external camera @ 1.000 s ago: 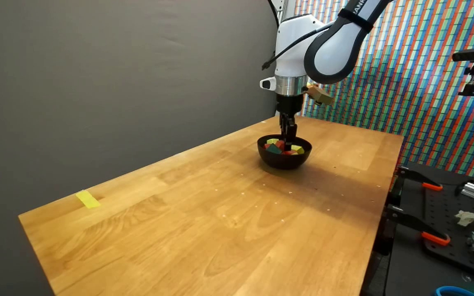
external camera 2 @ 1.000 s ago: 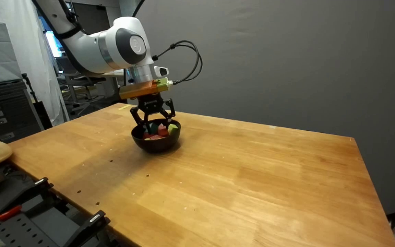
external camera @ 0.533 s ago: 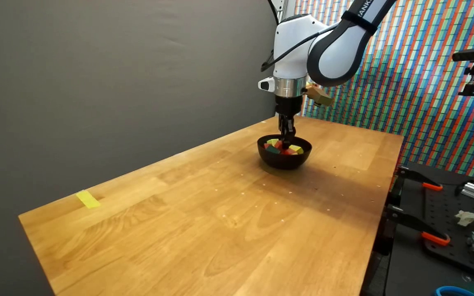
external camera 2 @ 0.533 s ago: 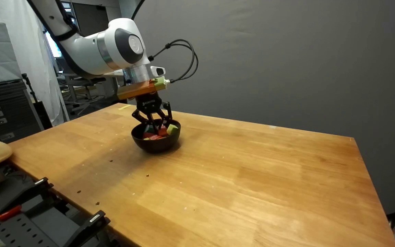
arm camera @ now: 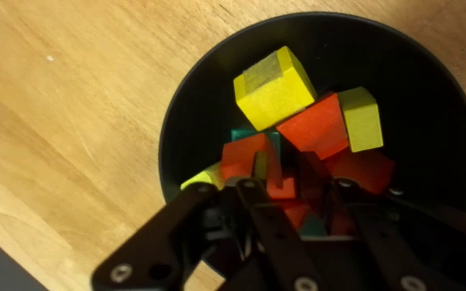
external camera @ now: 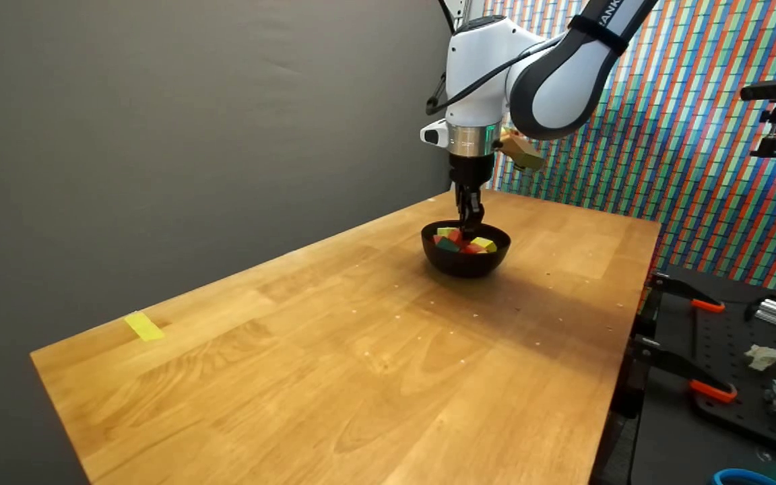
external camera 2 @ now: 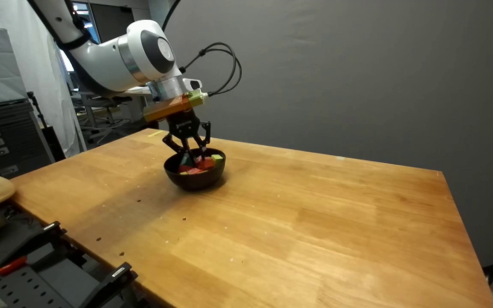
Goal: Take the blocks in the bowl and put them on the table
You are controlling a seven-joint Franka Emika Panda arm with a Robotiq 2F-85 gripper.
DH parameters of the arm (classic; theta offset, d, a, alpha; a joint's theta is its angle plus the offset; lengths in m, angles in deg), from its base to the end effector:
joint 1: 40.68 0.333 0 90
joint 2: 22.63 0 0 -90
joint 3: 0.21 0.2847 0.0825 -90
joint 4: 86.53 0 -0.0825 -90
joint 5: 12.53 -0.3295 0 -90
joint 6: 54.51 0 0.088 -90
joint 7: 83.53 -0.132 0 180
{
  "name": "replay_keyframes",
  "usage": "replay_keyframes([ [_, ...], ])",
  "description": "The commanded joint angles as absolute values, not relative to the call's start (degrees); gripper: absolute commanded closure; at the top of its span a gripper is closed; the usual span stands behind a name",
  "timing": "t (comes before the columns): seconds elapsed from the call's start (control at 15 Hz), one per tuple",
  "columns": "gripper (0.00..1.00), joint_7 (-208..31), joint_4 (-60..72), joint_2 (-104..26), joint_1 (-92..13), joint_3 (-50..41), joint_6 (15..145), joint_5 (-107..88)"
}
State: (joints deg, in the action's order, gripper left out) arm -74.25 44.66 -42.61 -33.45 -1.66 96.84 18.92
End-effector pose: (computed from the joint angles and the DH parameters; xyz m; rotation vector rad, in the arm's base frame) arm 0.4894 0.0564 0.1908 2.6730 1.0502 -0.0101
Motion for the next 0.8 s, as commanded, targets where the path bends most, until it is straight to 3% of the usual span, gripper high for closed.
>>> replay_keyframes([
  [0.0,0.38,-78.1,45.6,-39.7,-32.2,-3.4,95.0,23.2],
  [0.33,0.02,-76.6,43.7,-43.1,-34.5,-2.4,95.6,21.4],
  [0.73,0.00,-75.4,41.4,-46.7,-35.4,-1.9,96.2,20.2],
])
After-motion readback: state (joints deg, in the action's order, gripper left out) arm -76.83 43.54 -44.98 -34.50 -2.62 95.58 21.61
